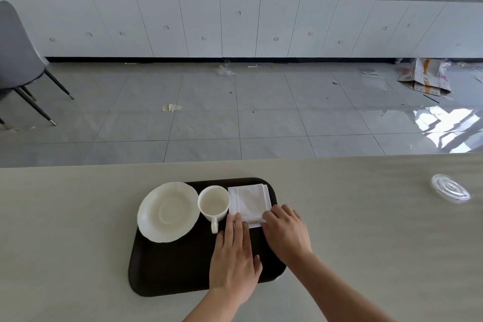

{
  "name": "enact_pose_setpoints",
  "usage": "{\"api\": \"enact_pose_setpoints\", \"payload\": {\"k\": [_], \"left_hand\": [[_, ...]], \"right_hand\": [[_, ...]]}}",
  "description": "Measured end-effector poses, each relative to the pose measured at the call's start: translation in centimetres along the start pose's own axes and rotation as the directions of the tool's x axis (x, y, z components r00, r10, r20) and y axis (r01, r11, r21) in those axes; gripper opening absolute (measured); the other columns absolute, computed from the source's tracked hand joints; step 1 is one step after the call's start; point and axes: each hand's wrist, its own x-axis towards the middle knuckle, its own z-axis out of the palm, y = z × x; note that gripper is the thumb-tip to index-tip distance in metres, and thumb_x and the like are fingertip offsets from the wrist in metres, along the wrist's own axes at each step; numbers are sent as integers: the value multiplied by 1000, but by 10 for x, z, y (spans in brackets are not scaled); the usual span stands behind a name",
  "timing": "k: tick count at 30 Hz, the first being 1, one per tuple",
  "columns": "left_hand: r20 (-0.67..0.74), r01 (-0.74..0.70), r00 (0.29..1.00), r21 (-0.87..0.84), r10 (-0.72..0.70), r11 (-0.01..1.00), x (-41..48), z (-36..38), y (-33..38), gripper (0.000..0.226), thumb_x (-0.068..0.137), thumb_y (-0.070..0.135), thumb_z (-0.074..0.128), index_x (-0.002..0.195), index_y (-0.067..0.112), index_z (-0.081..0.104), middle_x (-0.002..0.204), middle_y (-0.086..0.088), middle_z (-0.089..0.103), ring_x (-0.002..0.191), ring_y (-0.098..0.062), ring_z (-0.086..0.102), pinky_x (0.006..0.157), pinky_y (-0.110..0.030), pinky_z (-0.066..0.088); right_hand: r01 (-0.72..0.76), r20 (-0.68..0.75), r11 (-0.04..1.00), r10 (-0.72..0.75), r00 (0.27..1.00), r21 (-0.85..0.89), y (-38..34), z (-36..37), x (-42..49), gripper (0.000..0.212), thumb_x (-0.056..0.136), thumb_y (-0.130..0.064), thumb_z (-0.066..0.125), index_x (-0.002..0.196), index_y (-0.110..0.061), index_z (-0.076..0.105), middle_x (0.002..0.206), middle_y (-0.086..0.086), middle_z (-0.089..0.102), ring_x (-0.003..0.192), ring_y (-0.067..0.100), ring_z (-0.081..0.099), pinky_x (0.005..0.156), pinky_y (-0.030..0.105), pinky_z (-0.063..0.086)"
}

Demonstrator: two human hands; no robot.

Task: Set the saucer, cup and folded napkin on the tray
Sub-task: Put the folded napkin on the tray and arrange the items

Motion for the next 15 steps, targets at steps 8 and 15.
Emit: {"api": "enact_pose_setpoints", "payload": {"k": [8, 15], "left_hand": [[-13, -44, 999, -17, 43, 999, 0, 2, -4, 76, 95, 49, 26, 152, 5, 1, 161, -18, -11, 147, -33, -17, 121, -46, -2], [-17, -36, 999, -11, 36, 999, 1, 0, -4, 76, 95, 49, 26, 152, 4, 7, 162, -19, -3, 148, -34, -11, 121, -48, 2]], "right_hand": [[-2, -8, 1000, 2, 1000, 17, 1, 1, 2, 19, 65, -5, 76, 71, -16, 62, 69, -2, 58, 62, 25, 54, 52, 32, 48], [-11, 31, 1000, 10, 999, 21, 1, 2, 0, 17, 70, -9, 76, 74, -17, 62, 74, -2, 58, 66, 25, 53, 53, 34, 48]]}}
